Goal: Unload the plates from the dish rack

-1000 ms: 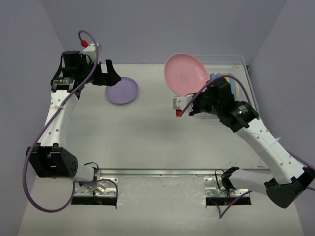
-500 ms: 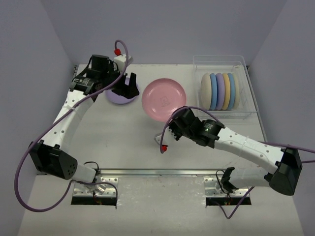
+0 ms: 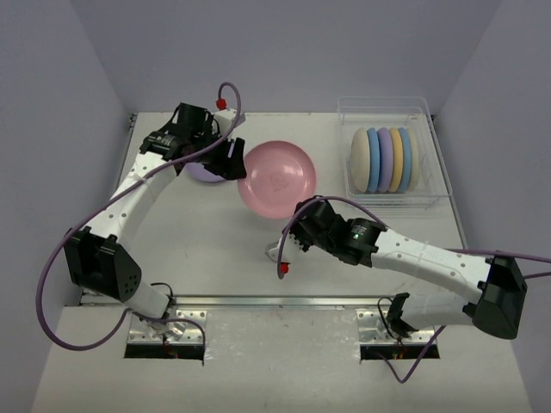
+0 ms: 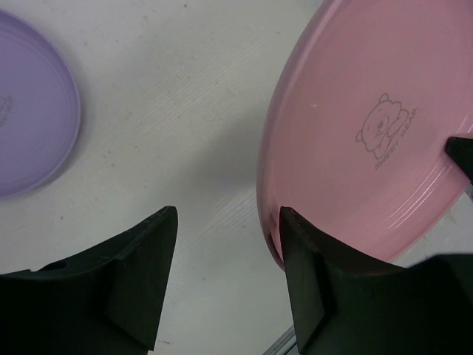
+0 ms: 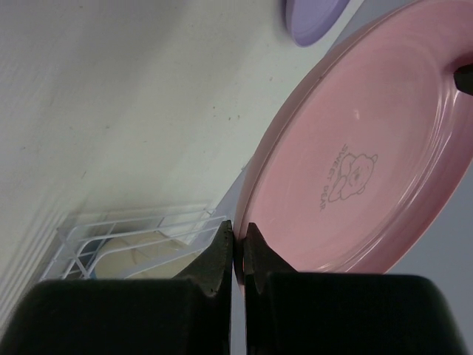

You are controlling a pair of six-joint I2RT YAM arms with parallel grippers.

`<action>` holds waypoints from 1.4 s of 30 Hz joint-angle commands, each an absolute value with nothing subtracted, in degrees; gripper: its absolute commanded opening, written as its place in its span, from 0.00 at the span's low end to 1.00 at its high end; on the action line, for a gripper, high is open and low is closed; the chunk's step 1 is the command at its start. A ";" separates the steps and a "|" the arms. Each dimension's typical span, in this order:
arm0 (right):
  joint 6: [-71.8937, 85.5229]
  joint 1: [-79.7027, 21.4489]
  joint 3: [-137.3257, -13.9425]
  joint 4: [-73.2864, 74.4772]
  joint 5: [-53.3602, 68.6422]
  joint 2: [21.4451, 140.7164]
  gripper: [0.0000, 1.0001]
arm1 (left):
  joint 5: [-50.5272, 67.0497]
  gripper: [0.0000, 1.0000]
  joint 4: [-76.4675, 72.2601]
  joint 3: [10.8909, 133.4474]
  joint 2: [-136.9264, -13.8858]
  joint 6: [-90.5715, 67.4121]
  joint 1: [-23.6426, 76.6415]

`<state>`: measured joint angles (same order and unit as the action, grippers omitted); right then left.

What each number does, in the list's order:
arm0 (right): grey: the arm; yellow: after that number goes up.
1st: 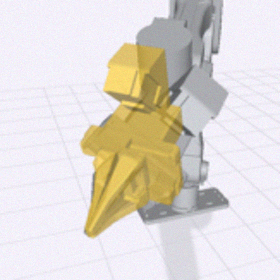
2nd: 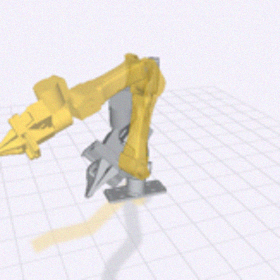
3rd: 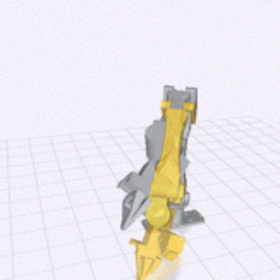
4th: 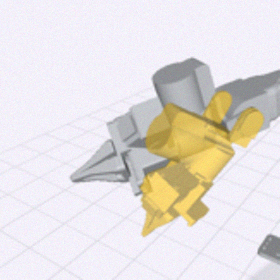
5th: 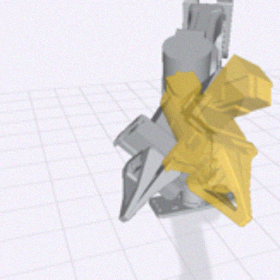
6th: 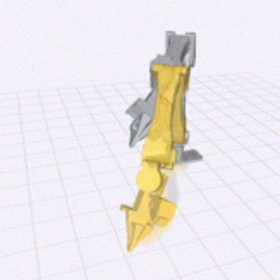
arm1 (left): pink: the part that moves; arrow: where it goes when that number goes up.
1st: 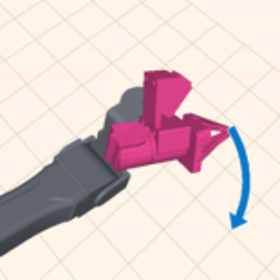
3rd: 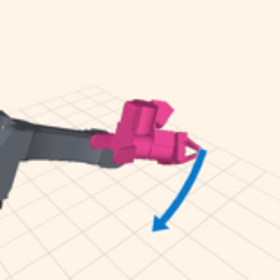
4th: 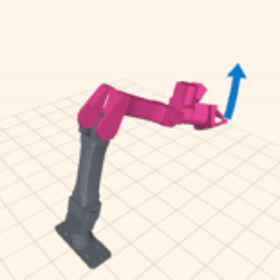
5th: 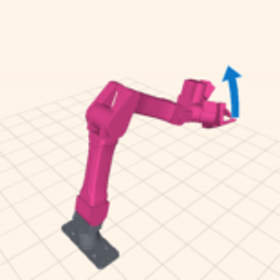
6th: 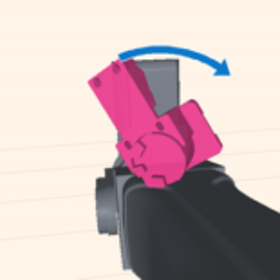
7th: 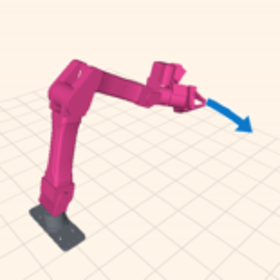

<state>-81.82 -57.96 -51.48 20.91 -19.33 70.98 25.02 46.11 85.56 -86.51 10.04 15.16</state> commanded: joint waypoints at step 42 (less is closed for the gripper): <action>-2.06 10.77 -73.88 40.34 26.44 69.47 0.99 | 21.12 0.00 30.17 106.49 -123.05 -8.37 -8.64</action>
<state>-14.77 1.97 -71.34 36.48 12.28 68.78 20.17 32.74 103.02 -121.54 -6.35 -6.06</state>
